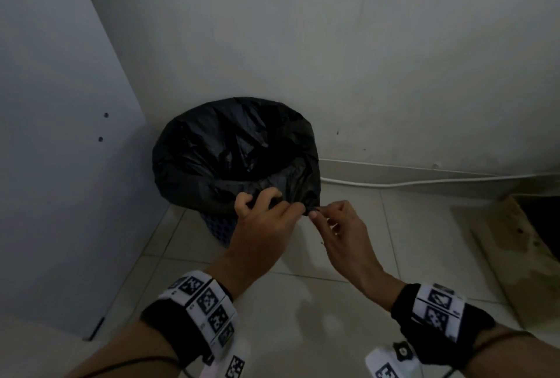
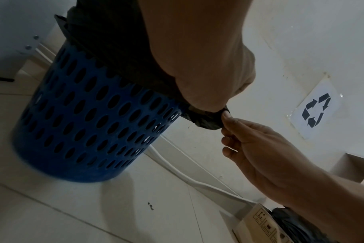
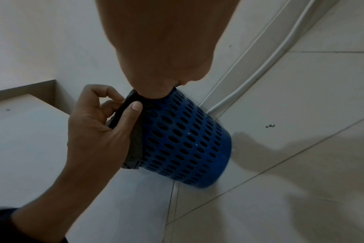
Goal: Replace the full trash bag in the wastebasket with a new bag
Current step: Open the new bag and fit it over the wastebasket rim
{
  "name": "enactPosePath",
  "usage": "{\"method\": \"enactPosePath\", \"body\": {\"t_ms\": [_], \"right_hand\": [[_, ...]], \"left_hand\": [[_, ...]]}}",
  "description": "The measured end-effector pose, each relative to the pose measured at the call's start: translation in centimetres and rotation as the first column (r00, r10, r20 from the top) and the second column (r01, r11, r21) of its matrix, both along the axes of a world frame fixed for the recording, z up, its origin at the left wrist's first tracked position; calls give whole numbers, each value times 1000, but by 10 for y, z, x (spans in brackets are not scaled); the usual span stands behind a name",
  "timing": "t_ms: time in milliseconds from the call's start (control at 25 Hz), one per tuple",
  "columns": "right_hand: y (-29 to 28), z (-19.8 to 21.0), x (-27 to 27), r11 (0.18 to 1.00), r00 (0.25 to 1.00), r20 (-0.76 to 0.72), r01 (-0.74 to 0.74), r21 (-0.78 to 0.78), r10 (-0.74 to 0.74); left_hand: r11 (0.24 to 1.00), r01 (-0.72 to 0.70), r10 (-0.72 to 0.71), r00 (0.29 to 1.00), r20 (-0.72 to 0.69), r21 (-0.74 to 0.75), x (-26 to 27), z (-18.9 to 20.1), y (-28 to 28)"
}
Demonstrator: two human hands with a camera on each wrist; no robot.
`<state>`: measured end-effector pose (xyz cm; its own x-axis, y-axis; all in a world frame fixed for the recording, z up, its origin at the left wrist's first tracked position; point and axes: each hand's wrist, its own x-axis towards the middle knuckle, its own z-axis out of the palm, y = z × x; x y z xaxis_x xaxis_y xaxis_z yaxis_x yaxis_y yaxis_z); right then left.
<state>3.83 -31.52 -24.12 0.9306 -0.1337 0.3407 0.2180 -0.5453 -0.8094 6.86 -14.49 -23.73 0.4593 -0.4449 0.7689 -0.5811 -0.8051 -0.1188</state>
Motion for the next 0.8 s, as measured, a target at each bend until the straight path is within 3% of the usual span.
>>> {"method": "enactPosePath", "body": {"t_ms": [320, 440, 520, 600, 720, 800], "right_hand": [[10, 6, 2, 974, 994, -25, -101, 204, 108], [15, 10, 1, 851, 975, -138, -78, 519, 173], [16, 13, 0, 783, 961, -163, -78, 617, 224], [14, 15, 0, 816, 960, -150, -111, 567, 235], [11, 12, 1, 973, 987, -93, -107, 206, 128], [11, 15, 4, 996, 996, 0, -86, 34, 86]], "left_hand": [[999, -32, 31, 994, -104, -5, -4, -7, -1], [997, -33, 24, 993, -114, -72, -4, -9, -4], [996, -50, 43, 994, -97, -68, -2, -12, -5], [996, -53, 45, 994, -102, -76, 1, -13, -4], [995, -27, 17, 994, -109, -95, 4, -13, -4], [993, -21, 11, 996, -93, -113, 4, -11, -5]]}}
